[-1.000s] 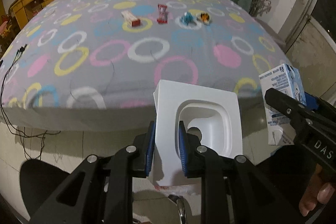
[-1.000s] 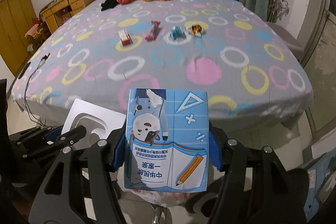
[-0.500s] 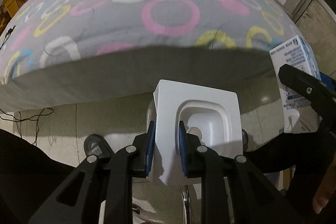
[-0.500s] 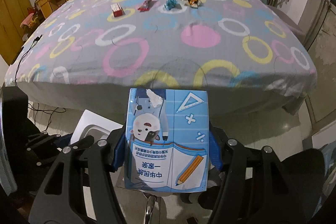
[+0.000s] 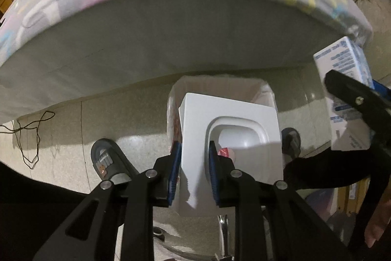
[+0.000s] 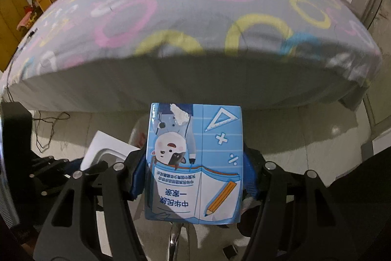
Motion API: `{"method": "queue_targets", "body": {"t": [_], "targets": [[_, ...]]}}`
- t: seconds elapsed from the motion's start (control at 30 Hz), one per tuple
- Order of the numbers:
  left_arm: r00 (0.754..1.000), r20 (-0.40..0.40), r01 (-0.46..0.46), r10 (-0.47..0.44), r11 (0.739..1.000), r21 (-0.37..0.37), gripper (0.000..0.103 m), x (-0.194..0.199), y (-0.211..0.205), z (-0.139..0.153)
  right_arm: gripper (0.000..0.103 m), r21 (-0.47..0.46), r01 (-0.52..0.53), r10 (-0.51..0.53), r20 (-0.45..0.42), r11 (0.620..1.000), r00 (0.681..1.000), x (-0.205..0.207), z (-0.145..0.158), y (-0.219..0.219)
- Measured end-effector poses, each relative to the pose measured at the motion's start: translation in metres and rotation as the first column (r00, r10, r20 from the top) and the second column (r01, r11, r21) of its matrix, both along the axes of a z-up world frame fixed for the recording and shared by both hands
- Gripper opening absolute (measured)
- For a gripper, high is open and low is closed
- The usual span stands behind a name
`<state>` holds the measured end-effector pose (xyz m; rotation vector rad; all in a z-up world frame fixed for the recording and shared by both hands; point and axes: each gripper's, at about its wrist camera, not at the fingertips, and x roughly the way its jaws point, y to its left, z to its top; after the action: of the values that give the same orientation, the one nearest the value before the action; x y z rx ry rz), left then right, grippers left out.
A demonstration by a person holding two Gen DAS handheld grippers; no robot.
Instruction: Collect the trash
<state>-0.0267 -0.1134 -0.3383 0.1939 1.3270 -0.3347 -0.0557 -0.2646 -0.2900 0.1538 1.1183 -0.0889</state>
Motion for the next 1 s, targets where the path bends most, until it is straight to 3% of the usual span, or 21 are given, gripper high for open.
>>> {"method": "queue_targets", "body": {"t": [0.43, 0.67, 1.0], "targets": [[0.997, -0.070, -0.026, 0.027, 1.000, 0.011, 0.024, 0.007, -0.004, -0.034, 0.062, 0.026, 0.028, -0.025, -0.112, 0.999, 0.993, 0.017, -0.058, -0.008], [0.993, -0.111, -0.046, 0.048, 0.999, 0.029, 0.025, 0.013, -0.006, -0.051, 0.062, 0.049, 0.032, -0.025, -0.143, 0.998, 0.989, 0.024, -0.071, -0.006], [0.991, -0.128, -0.041, 0.044, 0.999, 0.028, 0.026, 0.015, -0.010, -0.054, 0.063, 0.048, 0.043, -0.034, -0.164, 0.998, 0.986, 0.025, -0.079, -0.006]]}}
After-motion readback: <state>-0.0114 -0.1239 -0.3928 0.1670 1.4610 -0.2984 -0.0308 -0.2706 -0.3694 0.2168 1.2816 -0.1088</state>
